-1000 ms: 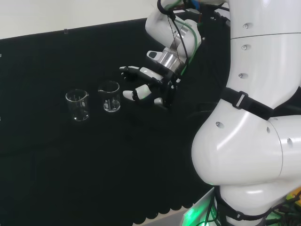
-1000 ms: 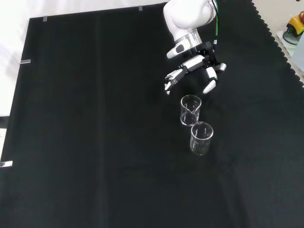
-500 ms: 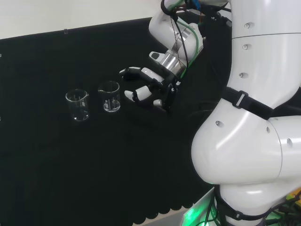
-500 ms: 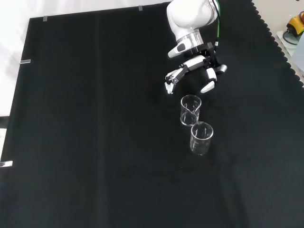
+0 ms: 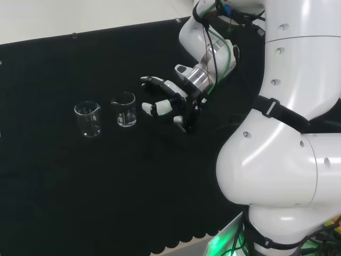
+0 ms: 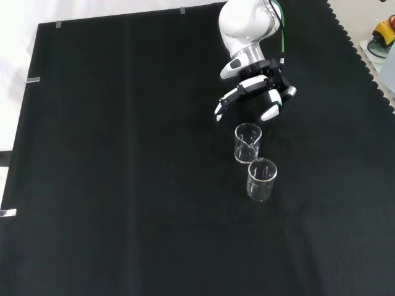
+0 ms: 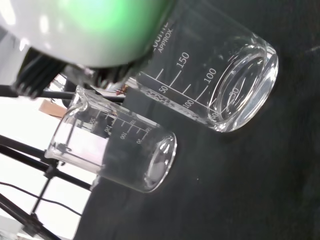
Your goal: Pick up the beaker on the right.
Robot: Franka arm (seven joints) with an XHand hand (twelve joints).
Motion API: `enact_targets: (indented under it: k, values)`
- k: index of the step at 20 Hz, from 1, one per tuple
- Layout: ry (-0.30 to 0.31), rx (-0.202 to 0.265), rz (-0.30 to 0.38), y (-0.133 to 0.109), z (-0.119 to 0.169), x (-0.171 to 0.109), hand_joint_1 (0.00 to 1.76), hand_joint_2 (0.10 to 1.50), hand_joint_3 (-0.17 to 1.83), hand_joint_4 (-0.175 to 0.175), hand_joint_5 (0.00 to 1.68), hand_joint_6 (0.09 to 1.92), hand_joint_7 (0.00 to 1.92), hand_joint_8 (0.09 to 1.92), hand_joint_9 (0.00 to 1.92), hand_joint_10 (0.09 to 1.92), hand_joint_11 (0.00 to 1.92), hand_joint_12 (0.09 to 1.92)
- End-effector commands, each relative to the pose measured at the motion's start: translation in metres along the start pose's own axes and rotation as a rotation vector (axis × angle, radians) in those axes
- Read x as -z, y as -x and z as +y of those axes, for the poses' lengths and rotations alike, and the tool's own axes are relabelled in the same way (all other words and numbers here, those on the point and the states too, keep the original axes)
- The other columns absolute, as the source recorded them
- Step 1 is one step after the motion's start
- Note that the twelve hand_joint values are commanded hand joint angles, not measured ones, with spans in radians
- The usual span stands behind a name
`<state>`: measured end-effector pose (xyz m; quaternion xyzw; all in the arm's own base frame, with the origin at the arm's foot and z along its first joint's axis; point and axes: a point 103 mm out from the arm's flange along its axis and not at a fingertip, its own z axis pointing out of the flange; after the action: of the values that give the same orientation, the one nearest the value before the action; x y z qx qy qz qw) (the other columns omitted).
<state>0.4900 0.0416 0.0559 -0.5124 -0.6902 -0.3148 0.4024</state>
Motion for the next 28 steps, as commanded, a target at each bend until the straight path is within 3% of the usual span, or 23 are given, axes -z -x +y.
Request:
enact_targets:
  k: [1,13,18,28]
  values:
    - [0.005,0.007,0.020,-0.002,0.004,-0.001,1.00,0.25,1.24,-0.087,0.23,0.18,0.17,0.70,0.23,0.68,0.00,1.22]
    - [-0.016,0.000,-0.005,-0.003,0.006,-0.014,0.98,0.25,1.23,-0.088,0.26,0.16,0.17,0.69,0.23,0.67,0.00,1.21]
    - [-0.068,0.020,-0.042,-0.007,0.013,-0.024,0.98,0.25,1.19,-0.085,0.29,0.15,0.19,0.69,0.24,0.68,0.00,1.20]
    - [-0.117,0.049,-0.033,-0.016,0.028,-0.041,0.98,0.25,1.17,-0.079,0.38,0.18,0.23,0.69,0.27,0.67,0.00,1.21]
